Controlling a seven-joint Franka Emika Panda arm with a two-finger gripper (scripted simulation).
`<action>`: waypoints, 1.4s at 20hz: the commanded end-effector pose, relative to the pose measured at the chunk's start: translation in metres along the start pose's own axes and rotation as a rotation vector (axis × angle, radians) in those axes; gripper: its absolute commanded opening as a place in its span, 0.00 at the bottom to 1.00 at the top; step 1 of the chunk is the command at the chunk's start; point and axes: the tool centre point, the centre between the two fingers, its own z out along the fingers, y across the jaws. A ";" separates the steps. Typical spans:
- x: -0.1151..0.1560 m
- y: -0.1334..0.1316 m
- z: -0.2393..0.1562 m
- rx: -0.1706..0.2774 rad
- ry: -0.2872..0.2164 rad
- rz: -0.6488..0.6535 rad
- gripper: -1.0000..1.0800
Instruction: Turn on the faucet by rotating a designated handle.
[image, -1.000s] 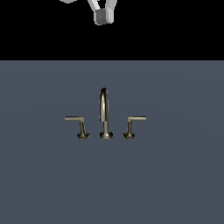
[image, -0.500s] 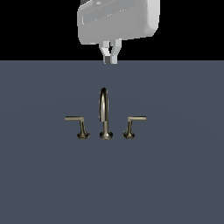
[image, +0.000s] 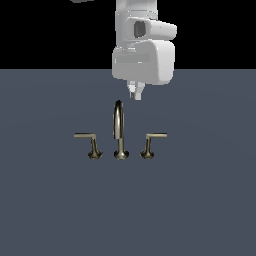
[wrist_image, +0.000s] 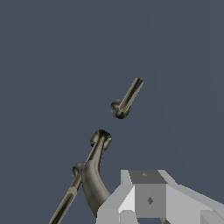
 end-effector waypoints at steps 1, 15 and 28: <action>0.012 -0.005 0.017 0.001 -0.001 0.067 0.00; 0.083 -0.019 0.107 0.005 -0.006 0.426 0.00; 0.111 -0.017 0.139 0.008 -0.011 0.562 0.00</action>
